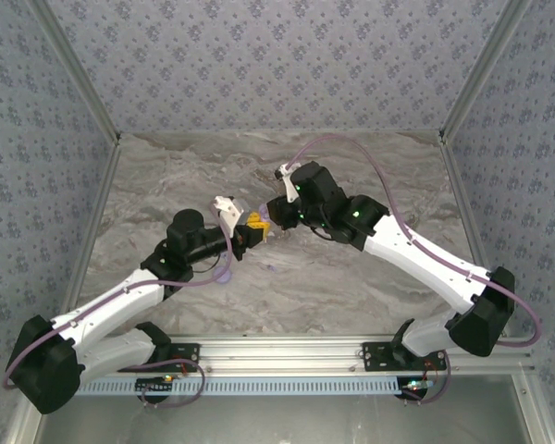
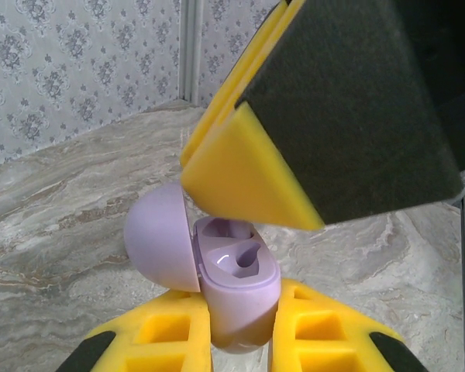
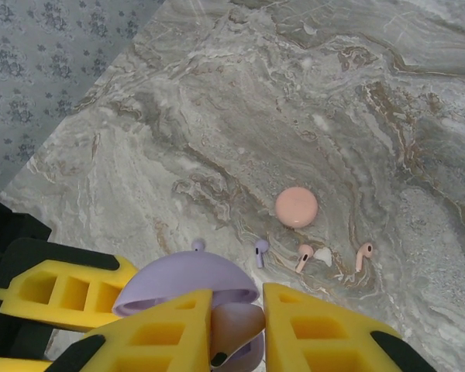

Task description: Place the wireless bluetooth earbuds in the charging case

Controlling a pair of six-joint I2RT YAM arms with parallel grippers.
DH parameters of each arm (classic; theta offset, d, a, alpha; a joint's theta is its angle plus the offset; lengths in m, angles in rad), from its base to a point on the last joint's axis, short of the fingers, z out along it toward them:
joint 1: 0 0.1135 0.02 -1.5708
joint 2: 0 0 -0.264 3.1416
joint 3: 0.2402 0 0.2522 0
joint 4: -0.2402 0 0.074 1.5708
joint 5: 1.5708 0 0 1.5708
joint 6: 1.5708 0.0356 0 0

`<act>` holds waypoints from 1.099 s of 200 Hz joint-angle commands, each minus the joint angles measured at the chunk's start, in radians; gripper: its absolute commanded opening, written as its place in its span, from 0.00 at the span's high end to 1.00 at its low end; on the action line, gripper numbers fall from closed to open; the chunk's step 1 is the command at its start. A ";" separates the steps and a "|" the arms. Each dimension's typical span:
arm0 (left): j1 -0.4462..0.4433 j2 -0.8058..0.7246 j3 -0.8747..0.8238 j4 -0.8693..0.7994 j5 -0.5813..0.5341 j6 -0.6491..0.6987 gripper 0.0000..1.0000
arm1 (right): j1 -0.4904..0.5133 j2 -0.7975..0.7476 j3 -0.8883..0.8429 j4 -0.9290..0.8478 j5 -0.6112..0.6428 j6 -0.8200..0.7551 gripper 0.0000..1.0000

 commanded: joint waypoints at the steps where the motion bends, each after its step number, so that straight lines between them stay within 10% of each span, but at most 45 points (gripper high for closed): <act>1: -0.010 -0.005 0.019 0.054 -0.011 -0.005 1.00 | 0.010 0.012 0.025 -0.035 -0.028 -0.018 0.77; 65: -0.012 -0.008 0.016 0.056 -0.014 -0.005 1.00 | 0.007 0.027 0.057 -0.043 -0.079 -0.017 0.70; 125: -0.011 -0.021 -0.003 0.063 -0.053 -0.005 1.00 | -0.052 -0.058 0.058 -0.030 -0.129 -0.039 0.41; 220: 0.000 -0.134 -0.036 -0.060 -0.346 0.002 1.00 | -0.191 -0.154 -0.217 0.045 -0.133 -0.004 0.17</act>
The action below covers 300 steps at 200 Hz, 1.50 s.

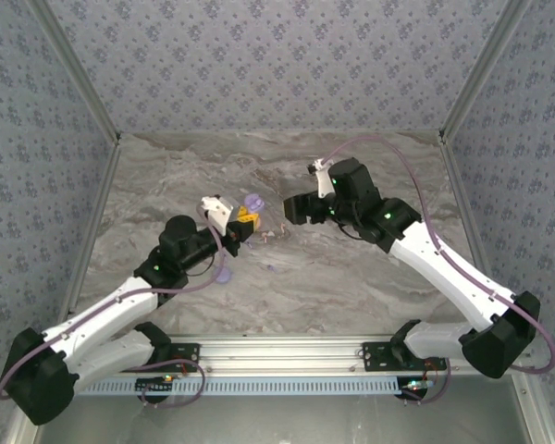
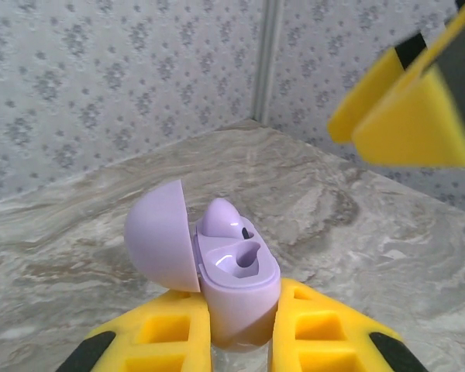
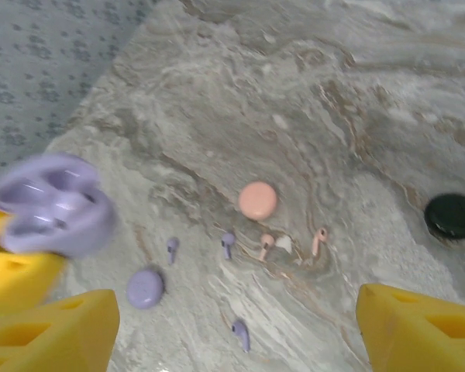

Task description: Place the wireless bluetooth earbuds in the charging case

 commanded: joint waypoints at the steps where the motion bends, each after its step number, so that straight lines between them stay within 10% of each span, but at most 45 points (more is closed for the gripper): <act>1: 0.005 -0.044 0.005 -0.063 -0.117 0.002 1.00 | -0.008 -0.003 -0.069 0.028 -0.009 0.017 0.17; 156: 0.241 -0.211 -0.027 -0.302 -0.193 -0.145 1.00 | 0.185 0.613 0.147 -0.112 0.065 0.026 0.42; 300: 0.264 -0.202 -0.051 -0.277 -0.185 -0.178 1.00 | 0.246 0.742 0.207 -0.204 0.107 0.009 0.67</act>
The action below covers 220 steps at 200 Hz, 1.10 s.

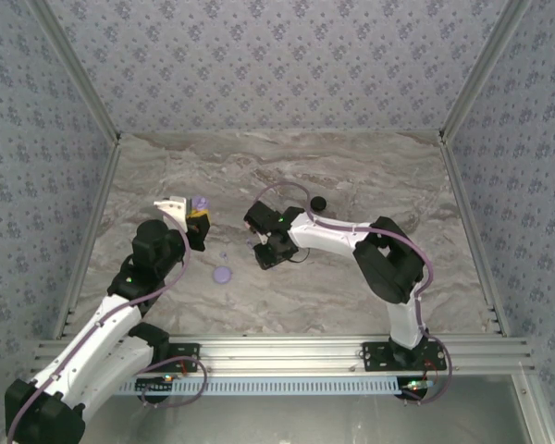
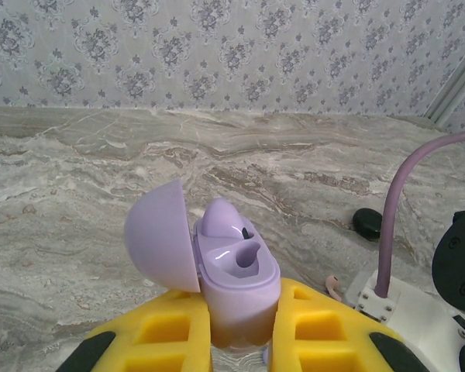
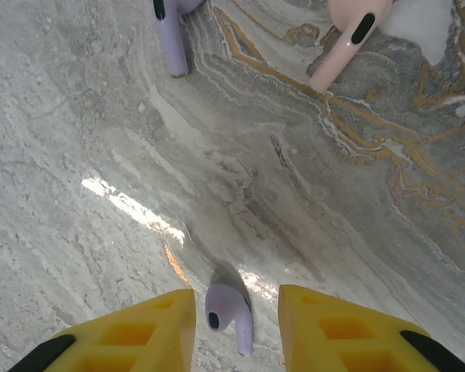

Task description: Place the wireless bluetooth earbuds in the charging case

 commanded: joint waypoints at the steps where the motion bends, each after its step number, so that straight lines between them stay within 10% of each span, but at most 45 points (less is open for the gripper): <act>1: 0.008 0.002 0.003 0.024 -0.003 -0.016 1.00 | 0.011 0.031 0.023 -0.040 0.027 -0.008 0.67; 220: 0.008 0.041 0.002 0.074 0.060 -0.043 1.00 | 0.004 -0.105 -0.037 0.010 0.084 -0.010 0.80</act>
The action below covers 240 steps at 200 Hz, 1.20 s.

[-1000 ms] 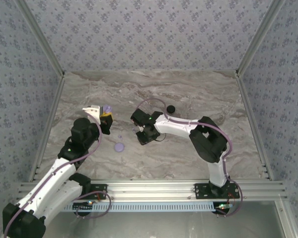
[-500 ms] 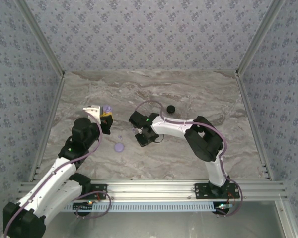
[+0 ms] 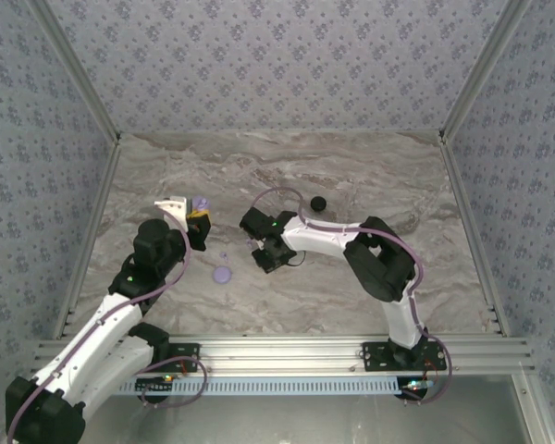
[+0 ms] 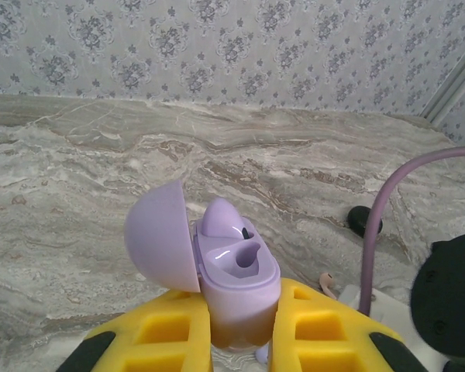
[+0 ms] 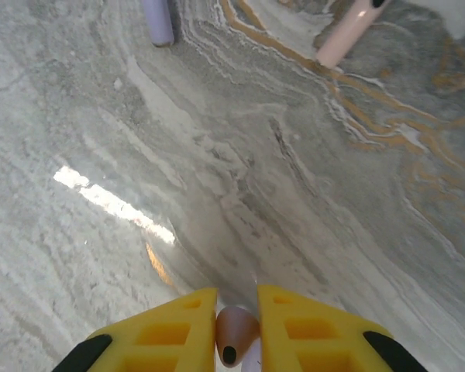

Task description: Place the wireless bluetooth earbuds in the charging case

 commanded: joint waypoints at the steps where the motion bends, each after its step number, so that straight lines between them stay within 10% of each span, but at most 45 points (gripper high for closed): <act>1: 0.008 0.017 0.002 0.064 0.045 -0.016 1.00 | -0.017 -0.125 -0.031 0.018 0.033 -0.006 0.80; 110: -0.094 0.173 0.002 0.486 0.321 -0.025 1.00 | -0.188 -0.735 -0.157 0.365 -0.050 -0.016 0.80; 240: -0.287 0.375 0.160 0.601 0.388 0.054 1.00 | -0.103 -0.784 -0.183 0.590 -0.090 0.034 0.80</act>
